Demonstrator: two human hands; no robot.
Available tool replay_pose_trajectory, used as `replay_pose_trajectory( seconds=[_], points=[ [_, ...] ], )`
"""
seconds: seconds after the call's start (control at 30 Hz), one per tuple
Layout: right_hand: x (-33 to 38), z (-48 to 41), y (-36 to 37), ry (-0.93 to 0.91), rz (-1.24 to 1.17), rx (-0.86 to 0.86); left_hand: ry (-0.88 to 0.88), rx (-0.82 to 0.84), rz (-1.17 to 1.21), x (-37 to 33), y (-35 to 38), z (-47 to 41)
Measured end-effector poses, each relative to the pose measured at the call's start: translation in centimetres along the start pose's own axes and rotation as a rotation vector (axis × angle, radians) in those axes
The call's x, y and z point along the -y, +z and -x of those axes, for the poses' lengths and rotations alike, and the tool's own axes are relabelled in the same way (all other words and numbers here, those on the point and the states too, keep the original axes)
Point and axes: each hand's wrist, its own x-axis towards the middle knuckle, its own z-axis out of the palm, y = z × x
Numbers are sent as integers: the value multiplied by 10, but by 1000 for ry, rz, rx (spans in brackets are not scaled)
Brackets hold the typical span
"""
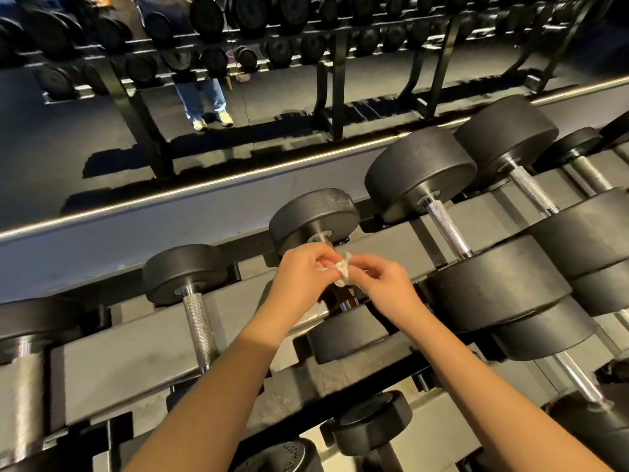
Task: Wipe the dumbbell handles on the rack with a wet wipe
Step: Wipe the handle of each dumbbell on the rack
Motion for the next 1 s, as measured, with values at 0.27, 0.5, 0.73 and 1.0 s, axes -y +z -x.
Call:
replay_pose_trajectory(
  seconds=[0.27,0.5,0.73,1.0],
  points=[
    [19,-39,-2,8,-172,-115,192,-192,-315,-4,-14,-17],
    [18,-64,26,-43,195,-133,77,-77,-335,9,-33,-21],
    [21,-67,26,-89,250,-74,53,-70,-310,14,-30,-19],
    [21,-63,11,-12,427,10,45,-46,-306,14,-34,-21]
  ],
)
